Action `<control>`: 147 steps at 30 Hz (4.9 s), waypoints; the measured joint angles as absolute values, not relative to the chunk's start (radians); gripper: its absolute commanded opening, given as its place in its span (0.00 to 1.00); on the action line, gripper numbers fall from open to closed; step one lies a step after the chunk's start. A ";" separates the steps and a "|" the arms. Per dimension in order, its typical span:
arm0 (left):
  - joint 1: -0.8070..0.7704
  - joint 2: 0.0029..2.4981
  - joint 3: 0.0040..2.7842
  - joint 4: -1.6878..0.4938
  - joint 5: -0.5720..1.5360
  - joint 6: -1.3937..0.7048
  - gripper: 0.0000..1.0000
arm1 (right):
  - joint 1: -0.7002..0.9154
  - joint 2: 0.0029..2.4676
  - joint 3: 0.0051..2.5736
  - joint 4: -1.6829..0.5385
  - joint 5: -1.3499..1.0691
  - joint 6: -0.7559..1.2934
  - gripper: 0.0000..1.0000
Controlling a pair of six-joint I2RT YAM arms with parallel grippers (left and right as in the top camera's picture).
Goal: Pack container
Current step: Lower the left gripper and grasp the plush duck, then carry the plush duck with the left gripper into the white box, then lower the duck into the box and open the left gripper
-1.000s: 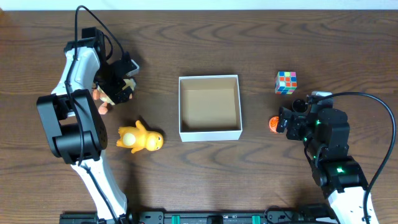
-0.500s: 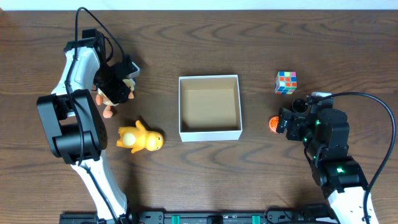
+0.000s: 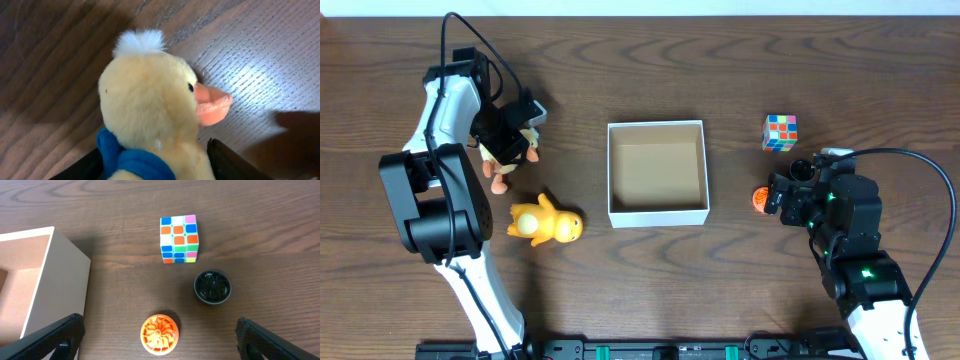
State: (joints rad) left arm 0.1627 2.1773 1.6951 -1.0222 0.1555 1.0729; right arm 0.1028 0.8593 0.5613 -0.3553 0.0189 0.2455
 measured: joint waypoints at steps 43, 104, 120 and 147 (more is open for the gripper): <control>0.123 2.162 1.900 -1.088 0.158 0.575 0.06 | 0.103 0.859 0.580 -0.434 0.019 0.245 0.99; -0.460 1.938 1.544 -0.860 0.164 -0.186 0.06 | -0.035 0.929 0.581 -0.607 0.018 0.310 0.99; -0.428 2.045 1.544 -0.844 0.134 -0.167 0.06 | -0.035 0.929 0.581 -0.610 0.018 0.310 0.99; -0.427 2.045 1.544 -0.823 0.127 -0.157 0.79 | -0.035 0.929 0.581 -0.618 0.018 0.310 0.99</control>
State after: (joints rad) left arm -0.4274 2.0445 1.5440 -0.8230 0.1272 -0.1570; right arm -0.0353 0.9287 0.5812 -0.6178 0.0181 0.3096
